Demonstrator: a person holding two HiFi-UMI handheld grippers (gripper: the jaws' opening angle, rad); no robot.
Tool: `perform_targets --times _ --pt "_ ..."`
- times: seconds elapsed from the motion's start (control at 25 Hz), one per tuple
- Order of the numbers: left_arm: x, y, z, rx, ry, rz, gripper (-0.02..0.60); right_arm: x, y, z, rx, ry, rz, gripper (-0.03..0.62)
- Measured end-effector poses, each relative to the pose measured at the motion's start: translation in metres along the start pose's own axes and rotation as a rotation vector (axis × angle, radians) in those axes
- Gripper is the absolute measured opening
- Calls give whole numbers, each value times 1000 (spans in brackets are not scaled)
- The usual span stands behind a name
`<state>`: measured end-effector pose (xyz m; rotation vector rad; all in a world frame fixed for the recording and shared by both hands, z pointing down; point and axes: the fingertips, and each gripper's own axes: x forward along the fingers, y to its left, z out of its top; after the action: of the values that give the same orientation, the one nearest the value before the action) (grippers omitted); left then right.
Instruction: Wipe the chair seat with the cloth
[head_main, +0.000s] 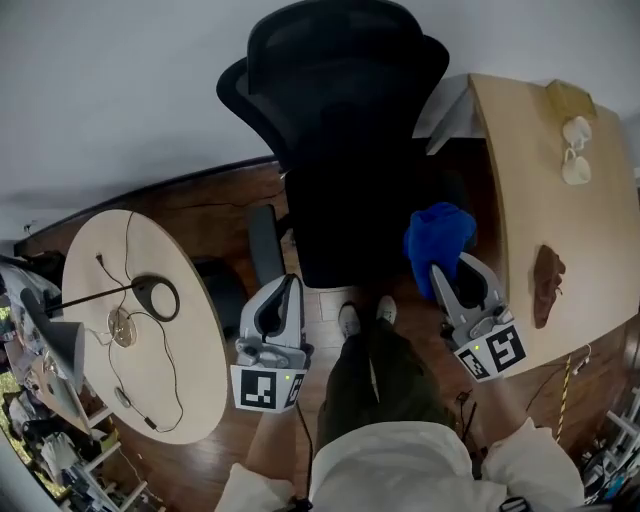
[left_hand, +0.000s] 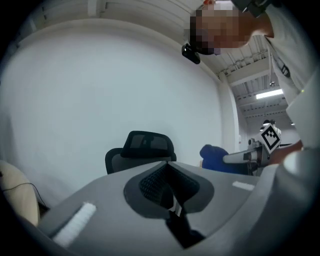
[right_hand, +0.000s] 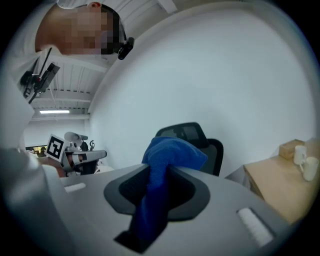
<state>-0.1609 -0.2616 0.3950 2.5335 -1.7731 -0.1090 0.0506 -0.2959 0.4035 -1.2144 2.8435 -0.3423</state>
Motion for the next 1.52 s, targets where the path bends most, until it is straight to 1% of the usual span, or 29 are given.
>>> perform_targets --times 0.08,0.16,0.28,0.36,0.48,0.56,0.64,0.72,0.84,1.0,1.08,1.12,1.28,1.4,1.52 --pt "34 11 -44 -1 18 3 64 27 -40 -59 47 50 -27 97" --pt "53 24 -88 15 15 -2 64 54 -66 -118 69 79 -43 97" --pt "53 41 -146 71 13 -22 64 88 -85 -197 76 121 -40 97" --pt "47 52 -176 88 25 -24 64 114 -94 -249 83 168 -44 97" --pt "37 63 -203 81 32 0 64 162 -101 -343 113 278 -39 97" --pt "29 65 -218 74 28 12 64 204 -99 -413 143 344 -4 97" --pt "18 68 -233 64 37 23 64 248 -87 -477 187 408 43 95" --pt "7 74 -243 54 49 33 64 288 -72 -531 213 486 74 94" --pt "-6 77 -255 48 60 41 64 336 -49 -593 232 595 103 94" --pt "-26 76 -268 34 49 81 64 374 -25 -649 227 739 119 94" --pt "-31 74 -272 24 46 97 64 382 -26 -663 226 782 107 94" --pt "-32 72 -272 24 47 96 64 384 -31 -665 212 785 100 94" --pt "-28 65 -270 39 54 84 64 379 -67 -662 136 769 89 93" --pt "-26 65 -273 43 54 84 64 363 -111 -659 133 772 31 92" --pt "-14 54 -270 43 48 65 64 336 -170 -650 138 780 -44 92"
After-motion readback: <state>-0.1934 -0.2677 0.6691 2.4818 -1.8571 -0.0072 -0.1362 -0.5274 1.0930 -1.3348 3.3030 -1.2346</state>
